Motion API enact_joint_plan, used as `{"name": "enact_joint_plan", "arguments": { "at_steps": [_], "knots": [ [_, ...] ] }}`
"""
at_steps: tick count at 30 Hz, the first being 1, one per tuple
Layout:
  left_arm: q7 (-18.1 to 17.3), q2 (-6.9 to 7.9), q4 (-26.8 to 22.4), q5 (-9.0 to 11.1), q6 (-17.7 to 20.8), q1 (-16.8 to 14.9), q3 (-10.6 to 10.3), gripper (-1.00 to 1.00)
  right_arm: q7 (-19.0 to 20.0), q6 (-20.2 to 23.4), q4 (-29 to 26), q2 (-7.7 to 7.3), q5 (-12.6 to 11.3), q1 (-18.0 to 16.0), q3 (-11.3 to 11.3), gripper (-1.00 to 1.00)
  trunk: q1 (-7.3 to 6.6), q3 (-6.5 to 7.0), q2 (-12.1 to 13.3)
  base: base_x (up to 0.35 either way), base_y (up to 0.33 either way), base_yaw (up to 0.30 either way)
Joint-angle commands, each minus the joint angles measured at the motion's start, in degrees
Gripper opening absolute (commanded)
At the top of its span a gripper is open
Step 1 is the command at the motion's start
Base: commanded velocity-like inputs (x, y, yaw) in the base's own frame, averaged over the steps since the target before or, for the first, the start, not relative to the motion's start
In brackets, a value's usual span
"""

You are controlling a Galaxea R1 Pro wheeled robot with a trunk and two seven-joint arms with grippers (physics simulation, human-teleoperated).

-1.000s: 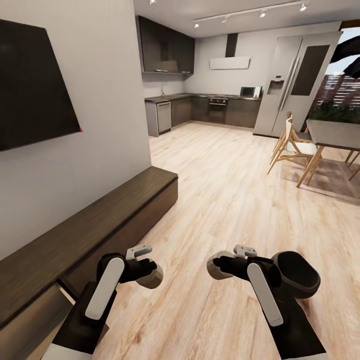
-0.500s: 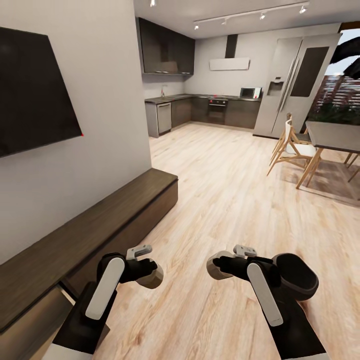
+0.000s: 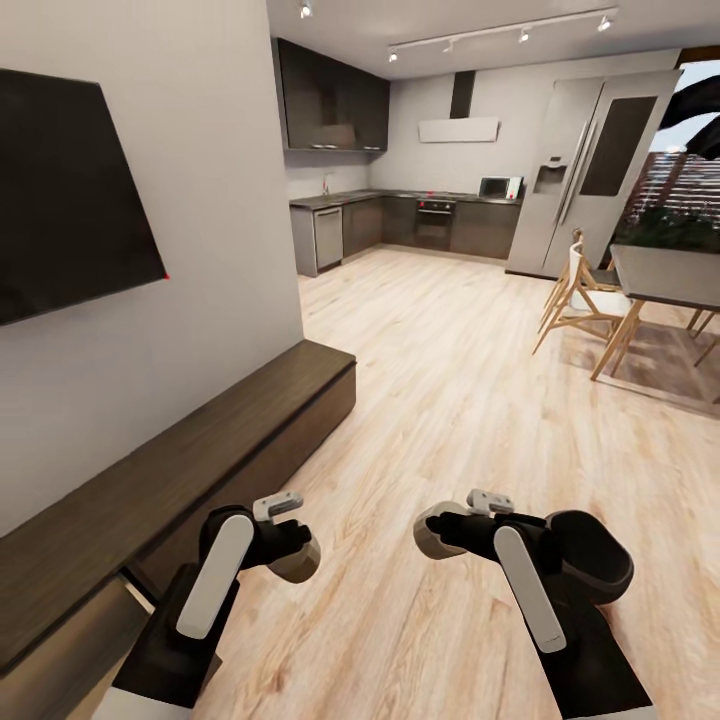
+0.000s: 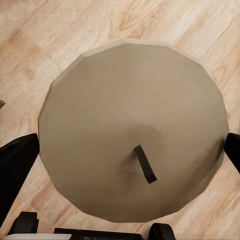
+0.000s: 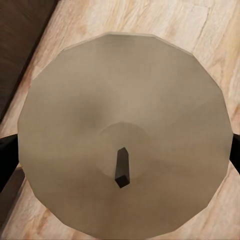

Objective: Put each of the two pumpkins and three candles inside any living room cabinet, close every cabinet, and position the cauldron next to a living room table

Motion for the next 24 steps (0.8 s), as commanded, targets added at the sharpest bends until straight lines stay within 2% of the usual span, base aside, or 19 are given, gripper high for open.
{"name": "enact_joint_plan", "arguments": {
  "at_steps": [1,5,16,24],
  "knots": [
    [0.6,-0.04,0.0,0.6,0.1,0.0,0.0,-1.00,-0.6,0.1,0.0,0.01,-0.6,0.0,0.0,-1.00,-0.23,0.13,0.4,0.000,0.000,0.000],
    [0.6,-0.71,0.0,0.6,0.1,0.0,0.0,-1.00,-0.6,0.1,0.0,0.01,-0.6,0.0,0.1,-1.00,-1.10,0.85,2.0,0.000,0.000,0.000],
    [0.6,-0.81,0.0,0.5,0.1,0.0,0.0,-1.00,-0.6,0.1,0.0,0.02,-0.6,0.0,0.1,-1.00,-3.52,2.82,6.4,-0.002,0.000,0.000],
    [0.6,-0.85,0.0,0.5,0.1,0.0,0.0,-1.00,-0.6,0.1,0.0,0.02,-0.6,0.0,0.2,-1.00,-5.28,4.26,9.6,-0.146,0.000,0.000]
  ]
}}
